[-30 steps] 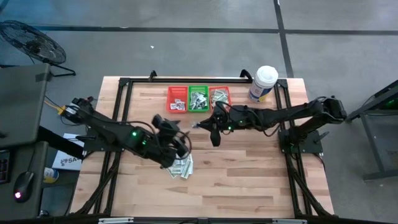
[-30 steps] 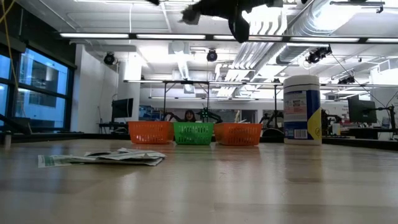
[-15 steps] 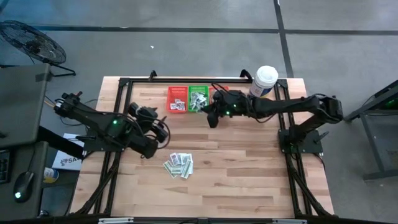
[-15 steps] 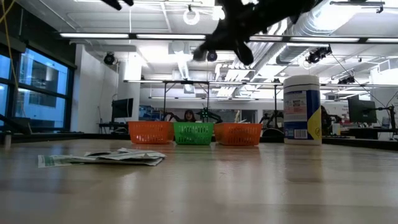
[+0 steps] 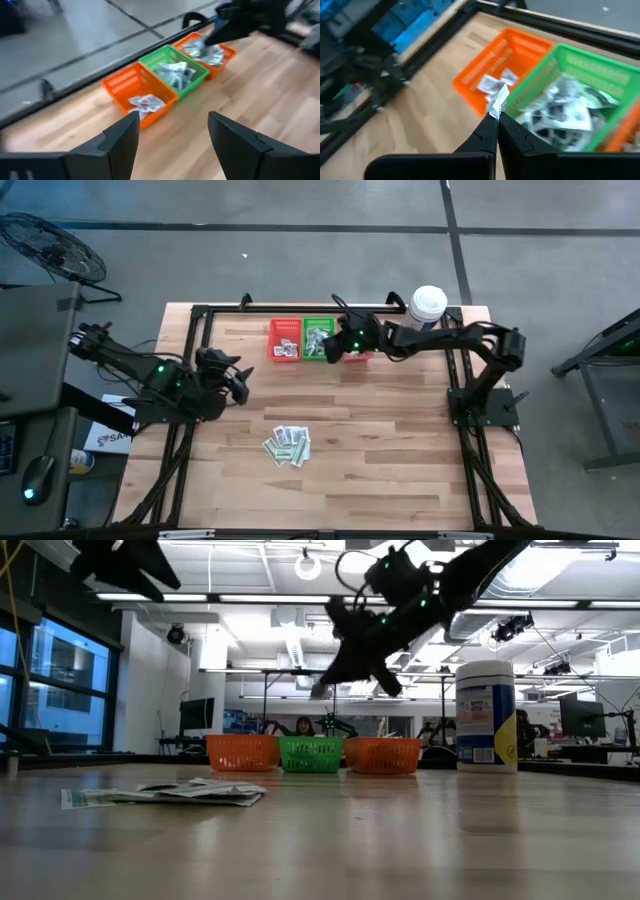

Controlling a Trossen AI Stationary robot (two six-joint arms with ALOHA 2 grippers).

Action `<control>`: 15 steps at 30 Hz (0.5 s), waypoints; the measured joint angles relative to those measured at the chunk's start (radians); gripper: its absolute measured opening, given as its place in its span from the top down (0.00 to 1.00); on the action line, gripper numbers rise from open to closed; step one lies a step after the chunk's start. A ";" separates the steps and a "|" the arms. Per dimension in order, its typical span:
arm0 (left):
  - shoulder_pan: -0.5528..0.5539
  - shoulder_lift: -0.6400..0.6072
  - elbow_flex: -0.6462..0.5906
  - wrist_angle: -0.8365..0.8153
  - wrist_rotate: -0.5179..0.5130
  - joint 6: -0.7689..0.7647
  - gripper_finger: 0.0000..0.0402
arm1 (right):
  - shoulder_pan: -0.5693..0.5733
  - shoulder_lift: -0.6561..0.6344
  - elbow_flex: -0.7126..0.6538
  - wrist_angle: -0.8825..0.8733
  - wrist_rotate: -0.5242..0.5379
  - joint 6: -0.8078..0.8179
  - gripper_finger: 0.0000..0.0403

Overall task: Pick & Place First Aid Supplies
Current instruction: Put the towelette pack into the green bin

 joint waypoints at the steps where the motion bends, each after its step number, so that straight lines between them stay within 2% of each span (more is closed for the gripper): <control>1: 0.000 -0.028 -0.032 0.045 0.008 0.016 0.43 | -0.011 0.017 0.000 0.008 0.000 0.011 1.00; 8: 0.000 -0.166 -0.209 0.237 0.062 0.089 0.43 | -0.065 0.136 0.000 0.120 -0.032 0.111 1.00; 15: 0.000 -0.262 -0.283 0.243 0.061 0.088 0.43 | -0.089 0.184 0.000 0.142 -0.025 0.194 1.00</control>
